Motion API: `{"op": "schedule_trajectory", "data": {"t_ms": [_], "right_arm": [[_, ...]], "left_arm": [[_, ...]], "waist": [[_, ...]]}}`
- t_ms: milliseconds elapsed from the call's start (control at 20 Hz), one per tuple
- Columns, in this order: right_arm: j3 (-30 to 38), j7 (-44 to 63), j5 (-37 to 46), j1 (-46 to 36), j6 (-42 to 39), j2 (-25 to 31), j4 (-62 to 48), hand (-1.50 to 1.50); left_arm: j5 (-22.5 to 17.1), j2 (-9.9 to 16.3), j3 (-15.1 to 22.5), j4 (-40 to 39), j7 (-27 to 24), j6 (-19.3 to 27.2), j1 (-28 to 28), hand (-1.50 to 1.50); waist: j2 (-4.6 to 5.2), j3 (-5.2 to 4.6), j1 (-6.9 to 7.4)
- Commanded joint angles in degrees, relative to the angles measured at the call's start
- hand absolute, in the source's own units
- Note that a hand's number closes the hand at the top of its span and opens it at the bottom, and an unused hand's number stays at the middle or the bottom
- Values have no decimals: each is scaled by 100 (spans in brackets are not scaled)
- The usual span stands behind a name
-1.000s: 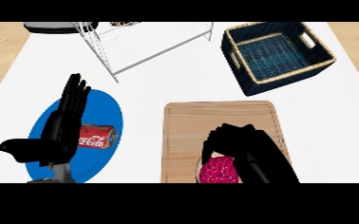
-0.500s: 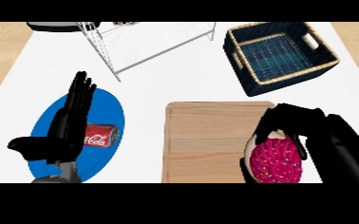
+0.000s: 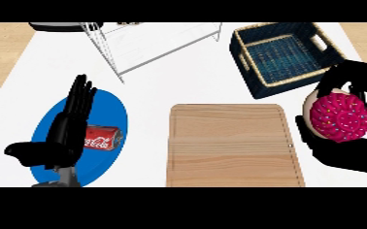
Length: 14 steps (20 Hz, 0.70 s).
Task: Pick the cupcake from the cutting board and place it in the basket
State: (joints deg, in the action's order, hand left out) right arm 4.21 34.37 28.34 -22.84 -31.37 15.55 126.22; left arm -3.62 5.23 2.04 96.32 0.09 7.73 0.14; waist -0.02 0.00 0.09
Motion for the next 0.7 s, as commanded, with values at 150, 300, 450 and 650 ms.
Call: {"op": "schedule_trajectory", "data": {"t_ms": [150, 300, 450, 650], "right_arm": [[728, -1512, 137, -71, 557, 379, -1549, 150], [1044, -1482, -162, -250, 358, 611, -1760, 150], [978, -2239, 285, -354, 824, 736, -2654, 150], [1013, -2494, 357, -639, 819, 982, -3313, 150]], "left_arm": [[-194, 118, -166, 151, -22, -276, 171, 0], [267, -196, 73, -130, 213, 194, -265, 0], [41, -38, -255, -593, 28, -26, -686, 0], [-46, -3, -130, 116, -161, -273, 310, 0]], "waist": [[12, 1, 38], [6, 1, -3], [21, 1, 9], [5, 0, 45]]}}
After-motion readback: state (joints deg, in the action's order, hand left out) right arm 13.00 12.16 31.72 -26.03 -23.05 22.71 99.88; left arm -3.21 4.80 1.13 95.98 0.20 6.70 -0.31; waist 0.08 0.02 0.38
